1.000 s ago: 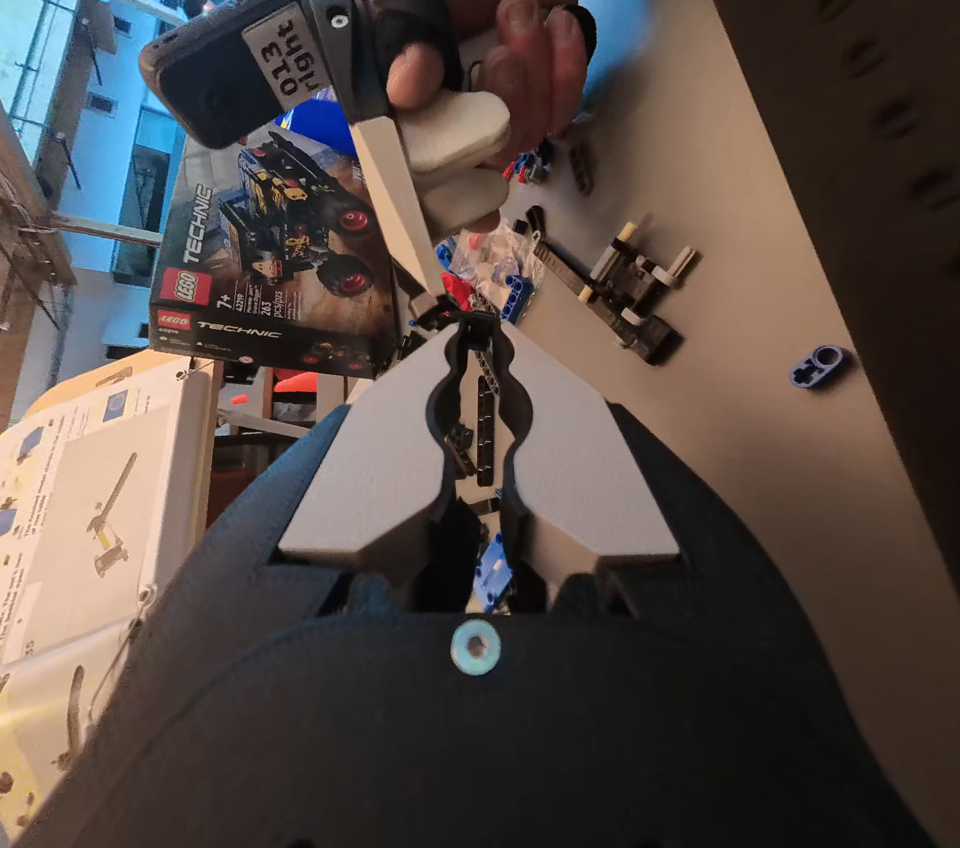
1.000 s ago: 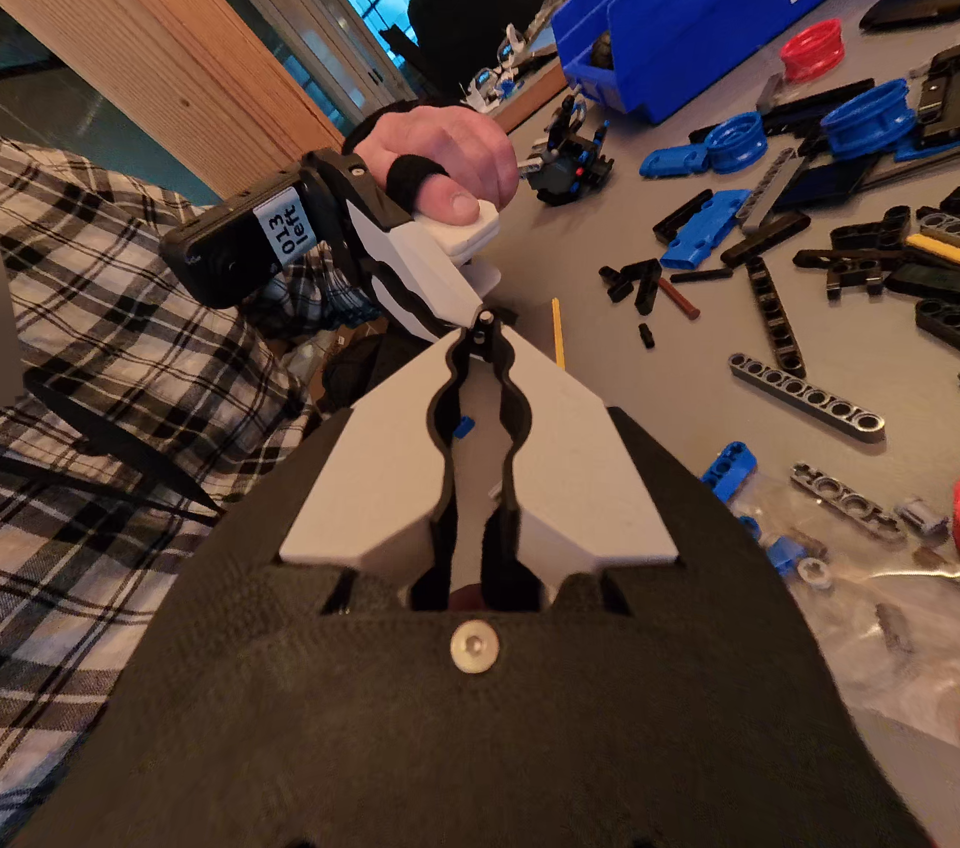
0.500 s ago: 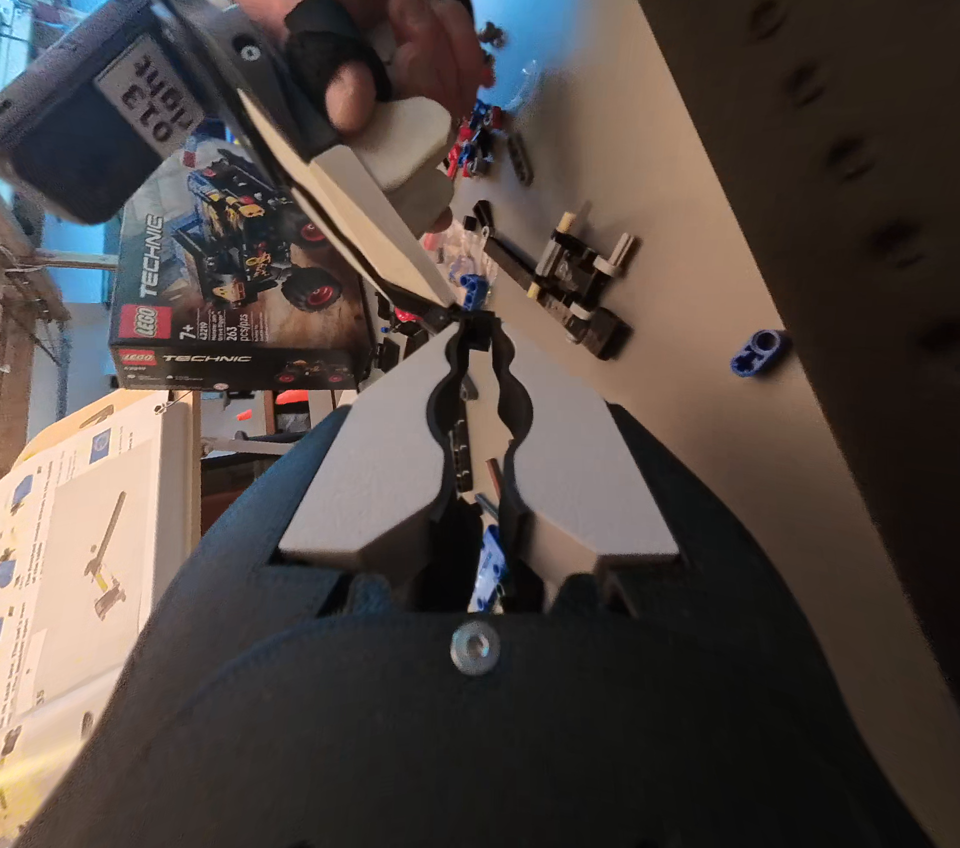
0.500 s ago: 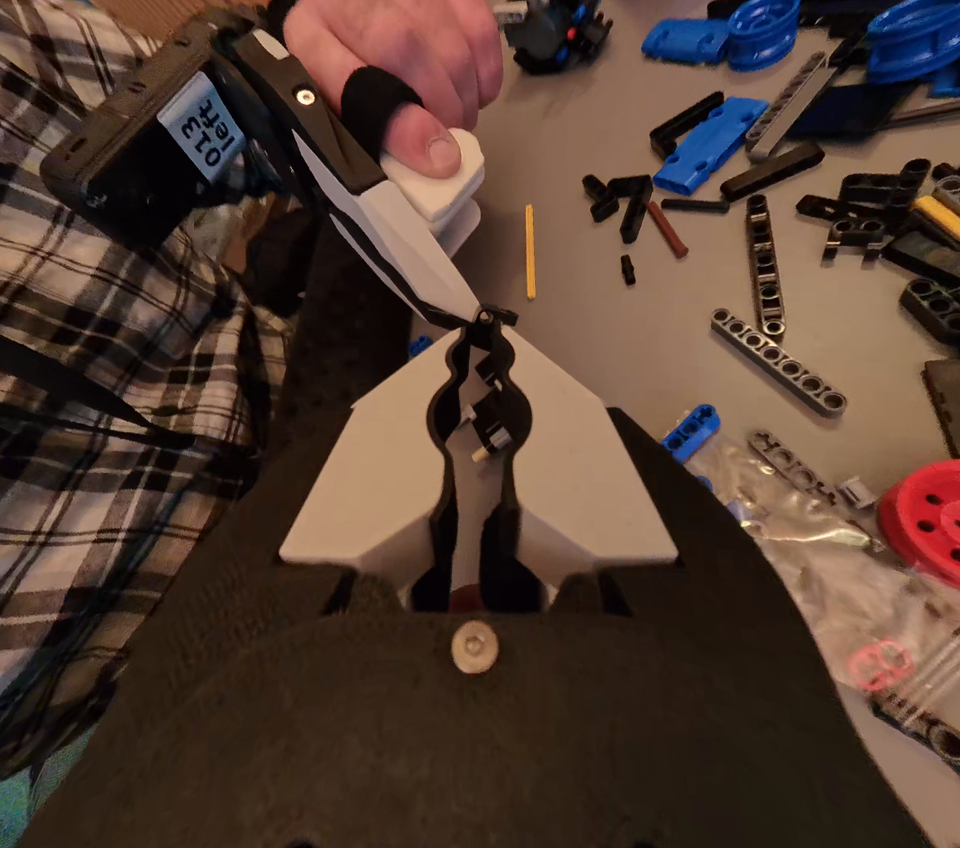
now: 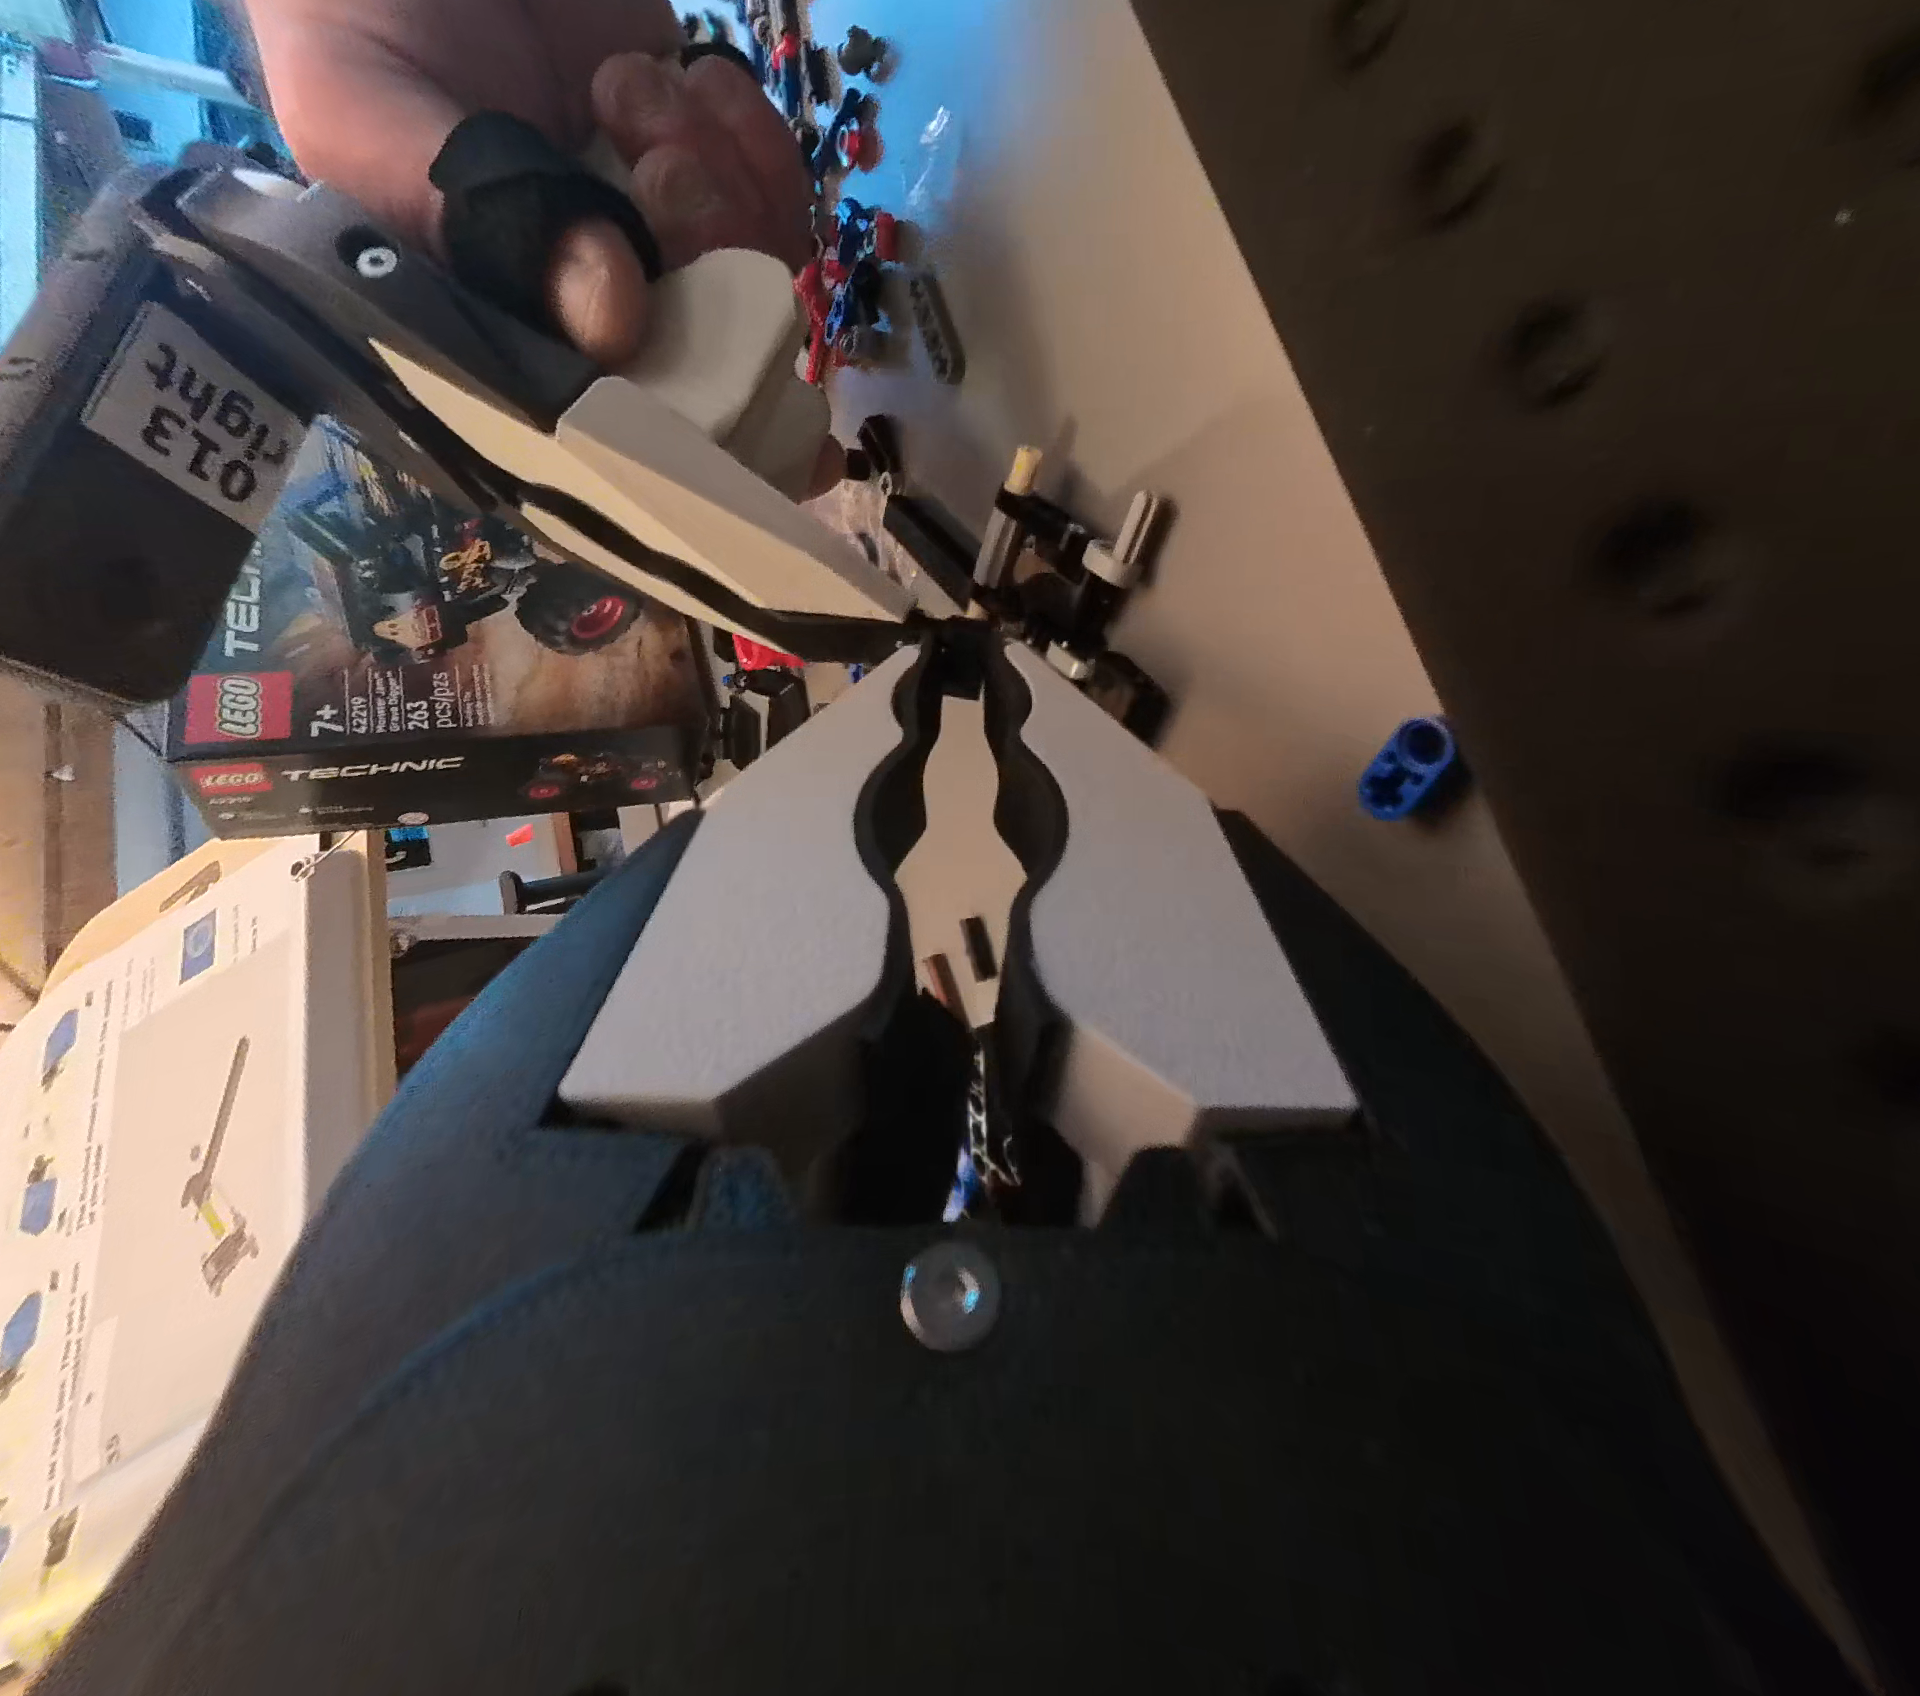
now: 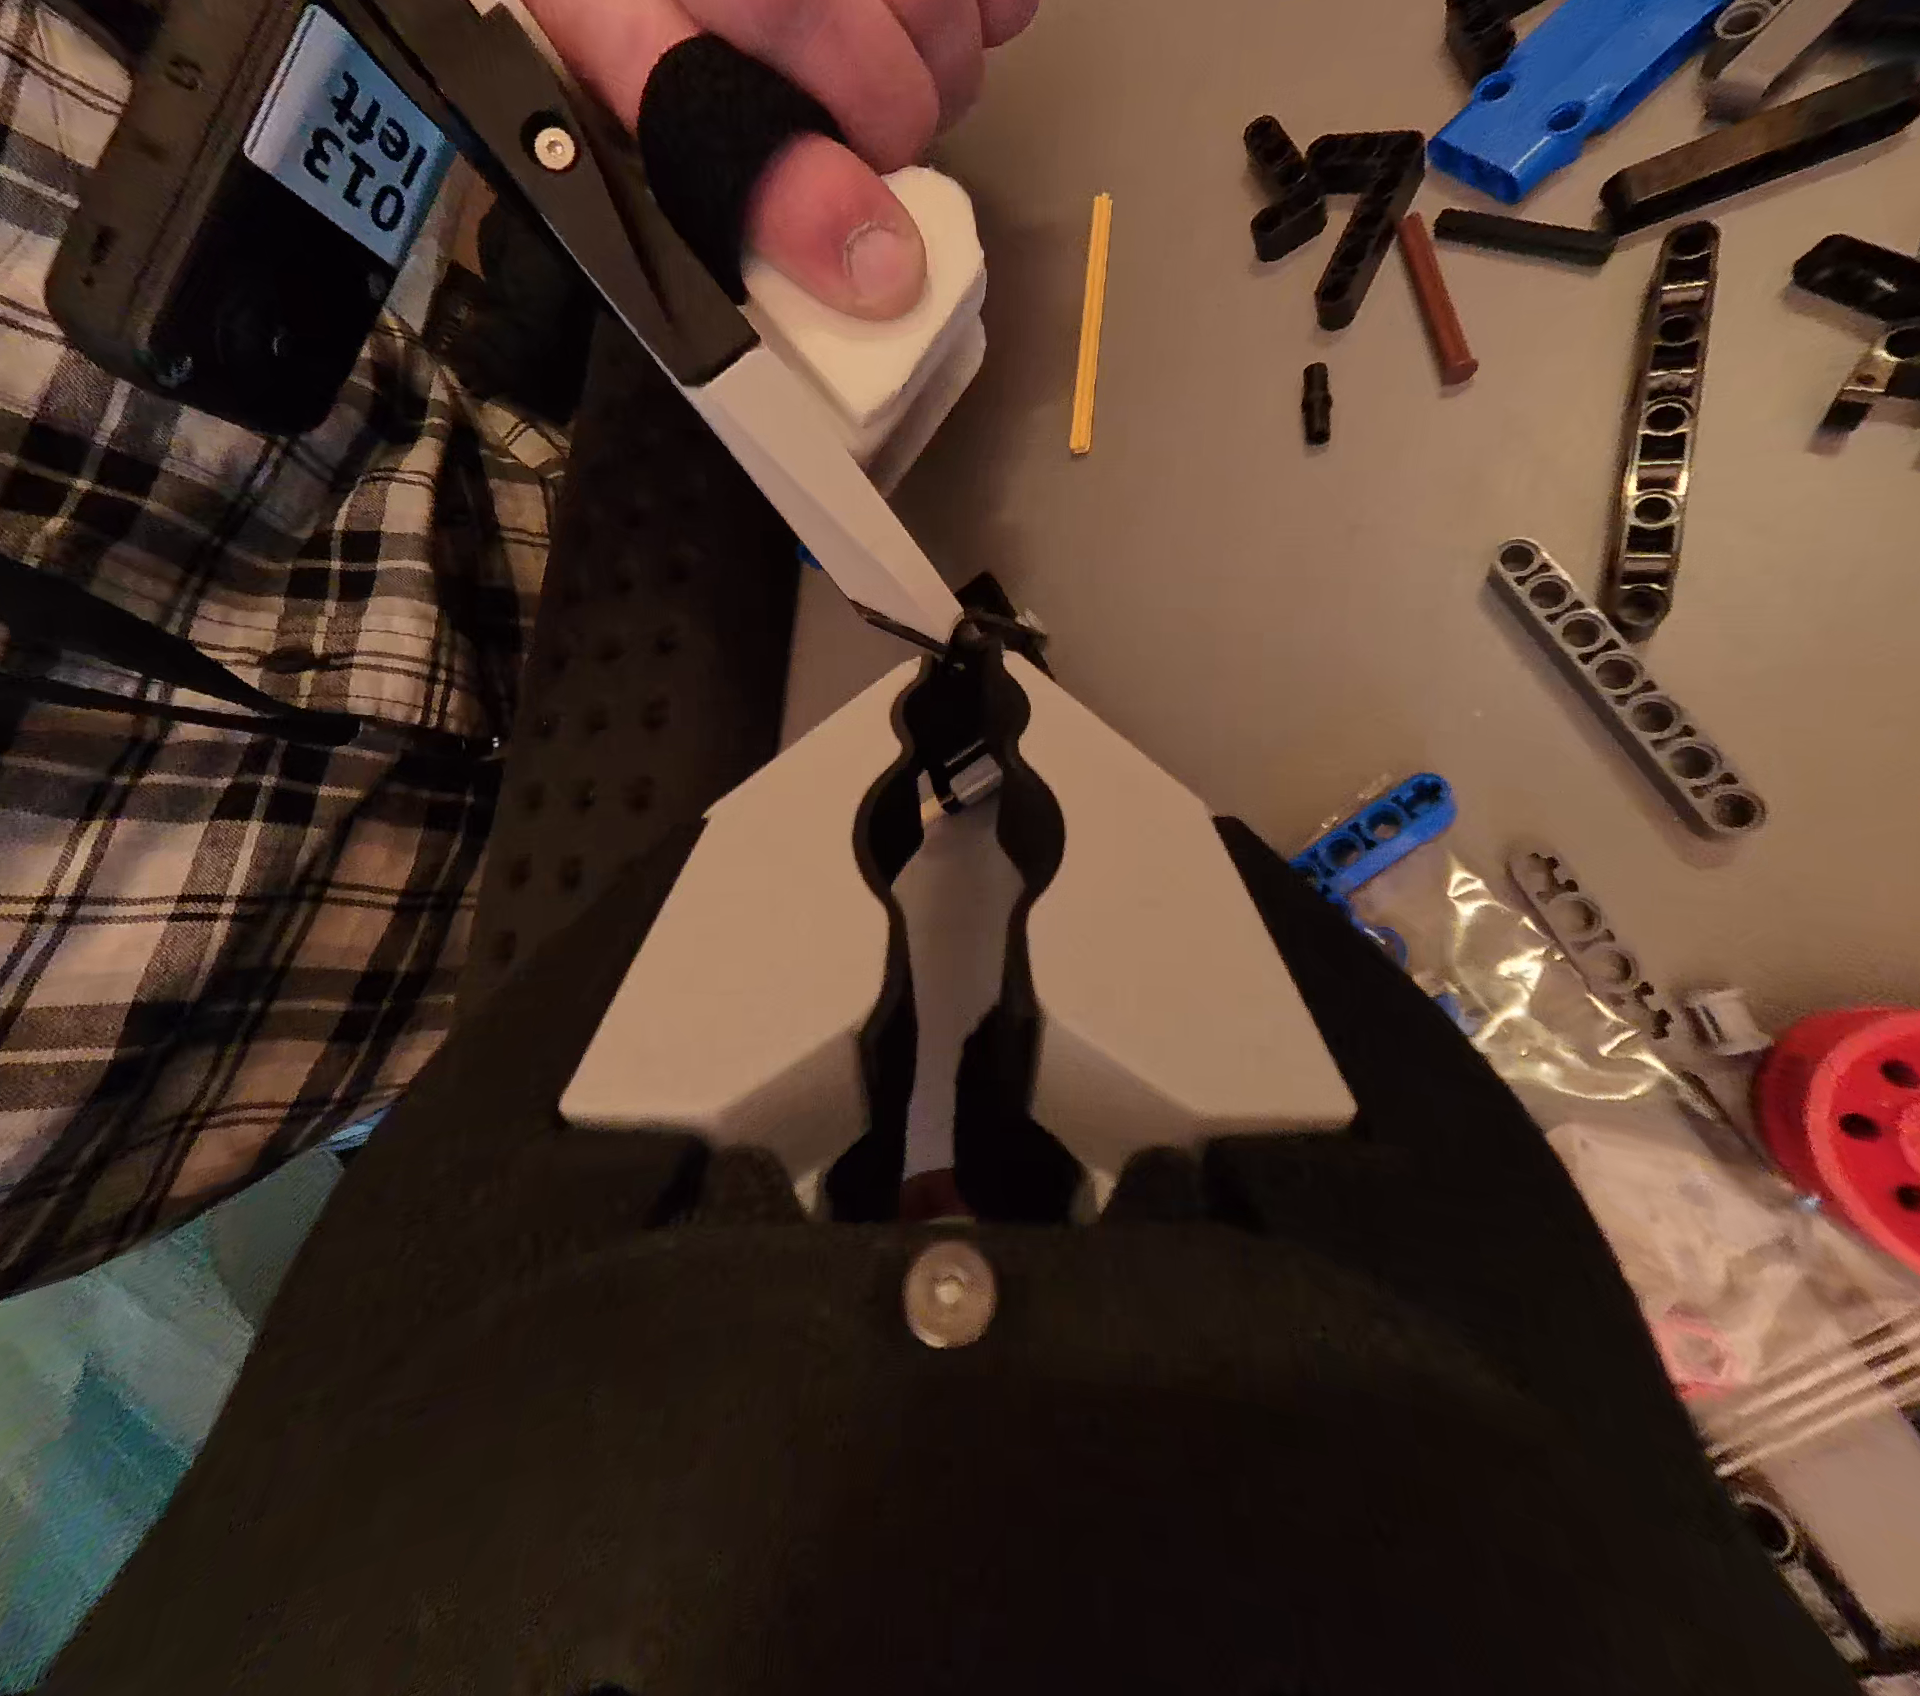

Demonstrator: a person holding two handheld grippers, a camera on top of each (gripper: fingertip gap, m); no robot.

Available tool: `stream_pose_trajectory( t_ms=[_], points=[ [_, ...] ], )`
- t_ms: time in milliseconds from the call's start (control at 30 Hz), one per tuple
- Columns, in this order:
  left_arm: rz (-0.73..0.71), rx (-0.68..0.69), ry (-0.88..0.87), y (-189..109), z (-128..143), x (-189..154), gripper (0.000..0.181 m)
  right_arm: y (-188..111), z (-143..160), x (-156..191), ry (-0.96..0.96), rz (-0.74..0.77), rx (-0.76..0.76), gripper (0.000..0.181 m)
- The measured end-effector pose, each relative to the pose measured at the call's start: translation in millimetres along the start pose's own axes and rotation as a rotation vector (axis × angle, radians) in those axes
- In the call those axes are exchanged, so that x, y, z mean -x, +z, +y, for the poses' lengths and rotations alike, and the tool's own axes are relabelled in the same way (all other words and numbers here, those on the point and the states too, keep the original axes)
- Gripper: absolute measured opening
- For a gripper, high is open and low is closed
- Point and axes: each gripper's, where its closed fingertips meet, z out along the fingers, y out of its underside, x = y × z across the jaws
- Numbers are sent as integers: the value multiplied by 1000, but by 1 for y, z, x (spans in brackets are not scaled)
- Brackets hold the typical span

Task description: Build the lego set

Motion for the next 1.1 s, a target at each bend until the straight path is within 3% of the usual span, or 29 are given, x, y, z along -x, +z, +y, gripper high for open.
stream_pose_trajectory(
  t_ms=[167,467,667,800,933,1100],
  points=[
    [9,15,-2,1,2,-1,6,2,1,-3,2,5,27,7],
    [-139,7,-152,-7,11,32,10,-21,-27,-5,24,25,-267,6],
    [-208,23,-281,-13,26,51,28,-35,-39,-2,16,29,-411,7],
    [-189,-17,-429,-14,28,57,27,-39,-47,-5,0,71,-476,7],
    [-200,-10,-461,-14,30,60,14,-38,-53,-9,-10,117,-509,7],
    [-231,16,-478,-16,36,66,13,-40,-60,-10,-8,149,-550,7]
  ],
)
